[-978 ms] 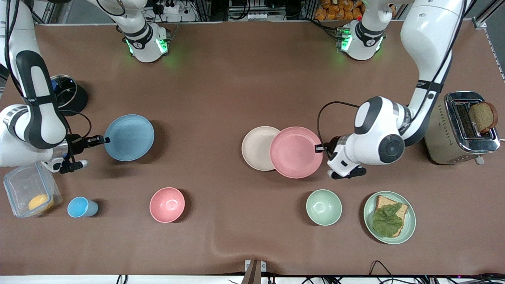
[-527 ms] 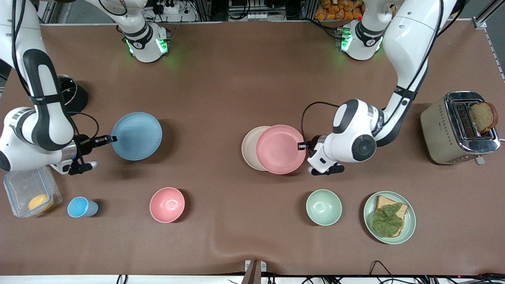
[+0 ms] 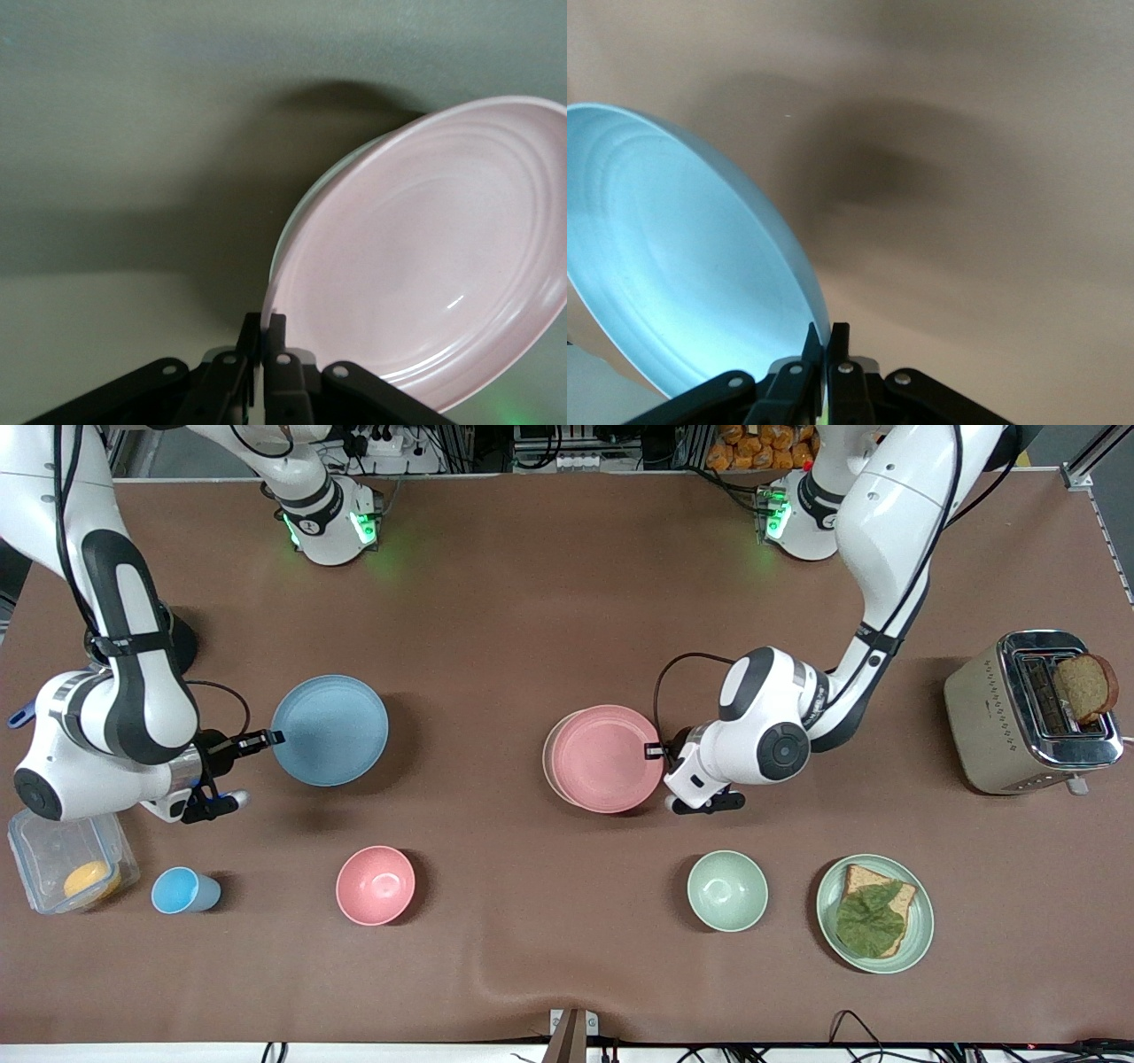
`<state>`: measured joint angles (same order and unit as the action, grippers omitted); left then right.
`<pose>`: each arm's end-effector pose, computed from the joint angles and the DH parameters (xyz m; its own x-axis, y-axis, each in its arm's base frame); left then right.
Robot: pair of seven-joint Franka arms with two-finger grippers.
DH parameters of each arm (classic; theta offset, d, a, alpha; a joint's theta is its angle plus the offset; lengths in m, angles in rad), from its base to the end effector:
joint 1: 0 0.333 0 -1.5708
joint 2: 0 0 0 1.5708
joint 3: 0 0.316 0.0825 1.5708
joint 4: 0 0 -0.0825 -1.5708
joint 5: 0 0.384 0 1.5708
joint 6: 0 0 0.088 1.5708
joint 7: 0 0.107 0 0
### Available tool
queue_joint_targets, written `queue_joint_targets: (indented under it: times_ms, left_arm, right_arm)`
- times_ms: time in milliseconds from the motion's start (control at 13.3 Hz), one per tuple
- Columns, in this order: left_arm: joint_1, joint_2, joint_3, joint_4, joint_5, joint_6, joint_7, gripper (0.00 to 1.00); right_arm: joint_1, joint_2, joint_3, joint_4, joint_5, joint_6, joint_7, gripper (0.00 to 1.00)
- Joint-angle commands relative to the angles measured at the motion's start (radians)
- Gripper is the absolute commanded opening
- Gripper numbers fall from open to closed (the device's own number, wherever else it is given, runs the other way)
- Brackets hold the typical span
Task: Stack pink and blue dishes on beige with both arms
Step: 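Open the left gripper off the pink plate while the right gripper carries blue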
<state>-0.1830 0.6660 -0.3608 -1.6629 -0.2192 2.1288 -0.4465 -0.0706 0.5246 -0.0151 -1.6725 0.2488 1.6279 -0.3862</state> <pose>0.5777 -0.3312 0.2307 0.9401 0.0400 -0.3387 0.1309 -0.9594 0.2498 0.6074 -0.0262 0.2718 0.8600 0.2779 -0.4280 0.1068 -0.9182 -0.3815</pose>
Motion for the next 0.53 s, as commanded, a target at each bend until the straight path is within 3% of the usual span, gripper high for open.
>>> queue_joint_targets:
  times_ms: [0, 226, 452]
  left_arm:
    - [-0.012, -0.003, 0.003, -0.029, -0.025, 0.049, -0.009, 0.0]
    - [-0.018, 0.0, 0.003, -0.029, -0.026, 0.059, -0.009, 0.0]
    - [-0.024, 0.009, 0.003, -0.029, -0.028, 0.063, -0.009, 0.0]
  right_arm:
    - [0.023, 0.012, 0.0, 0.033, 0.012, -0.039, 0.029, 0.0]
    - [0.044, 0.015, -0.002, 0.033, 0.133, -0.043, 0.046, 0.0]
    - [0.093, 0.017, 0.0, 0.04, 0.148, -0.042, 0.144, 0.0]
